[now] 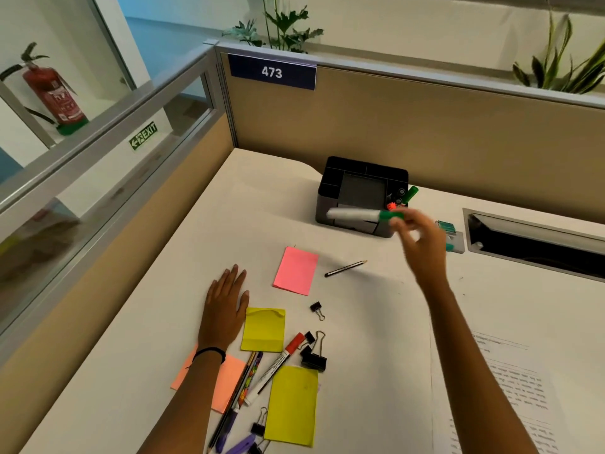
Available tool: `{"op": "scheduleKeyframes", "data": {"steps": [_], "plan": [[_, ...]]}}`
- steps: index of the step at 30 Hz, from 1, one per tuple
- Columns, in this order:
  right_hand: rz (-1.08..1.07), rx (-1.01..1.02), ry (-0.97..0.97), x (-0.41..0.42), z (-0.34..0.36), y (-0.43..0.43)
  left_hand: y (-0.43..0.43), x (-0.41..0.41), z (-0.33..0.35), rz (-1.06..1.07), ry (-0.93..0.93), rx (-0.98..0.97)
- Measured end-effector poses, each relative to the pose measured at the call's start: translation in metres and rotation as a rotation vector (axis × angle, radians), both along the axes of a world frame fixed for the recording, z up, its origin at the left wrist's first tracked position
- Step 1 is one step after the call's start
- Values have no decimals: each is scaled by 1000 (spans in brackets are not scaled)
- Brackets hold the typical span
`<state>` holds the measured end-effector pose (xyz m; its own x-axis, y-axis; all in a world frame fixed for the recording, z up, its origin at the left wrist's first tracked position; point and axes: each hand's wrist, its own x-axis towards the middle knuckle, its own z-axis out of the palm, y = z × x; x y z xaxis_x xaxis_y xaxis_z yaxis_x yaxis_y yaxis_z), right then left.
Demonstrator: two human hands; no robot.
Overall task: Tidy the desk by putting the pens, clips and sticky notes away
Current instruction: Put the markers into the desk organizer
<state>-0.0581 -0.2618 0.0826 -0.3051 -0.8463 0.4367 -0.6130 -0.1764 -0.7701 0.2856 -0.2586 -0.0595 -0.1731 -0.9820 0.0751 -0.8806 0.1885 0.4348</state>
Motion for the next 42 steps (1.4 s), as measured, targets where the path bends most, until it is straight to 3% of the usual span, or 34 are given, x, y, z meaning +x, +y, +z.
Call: {"op": "scheduleKeyframes", "data": {"steps": [3, 6, 18, 27, 30, 33, 38, 42], "plan": [[-311, -177, -45, -23, 17, -16, 0, 0, 0, 2, -7, 1], [-422, -184, 0, -43, 26, -37, 0, 1, 0, -5, -13, -2], [-383, 211, 560, -53, 11, -108, -1, 0, -2, 1, 2, 5], [-330, 482, 634, -57, 4, -123, 0, 0, -2, -1, 15, -23], [-358, 461, 625, -57, 5, -116, -1, 1, -2, -6, 9, -29], [-394, 298, 557, -44, 9, -102, -1, 1, -3, -8, 2, -37], [-259, 17, 471, 16, -5, -55, 0, 0, -1, -4, 15, -40], [137, 124, 441, 65, -40, -7, 1, -1, 1, -4, 18, -33]]}}
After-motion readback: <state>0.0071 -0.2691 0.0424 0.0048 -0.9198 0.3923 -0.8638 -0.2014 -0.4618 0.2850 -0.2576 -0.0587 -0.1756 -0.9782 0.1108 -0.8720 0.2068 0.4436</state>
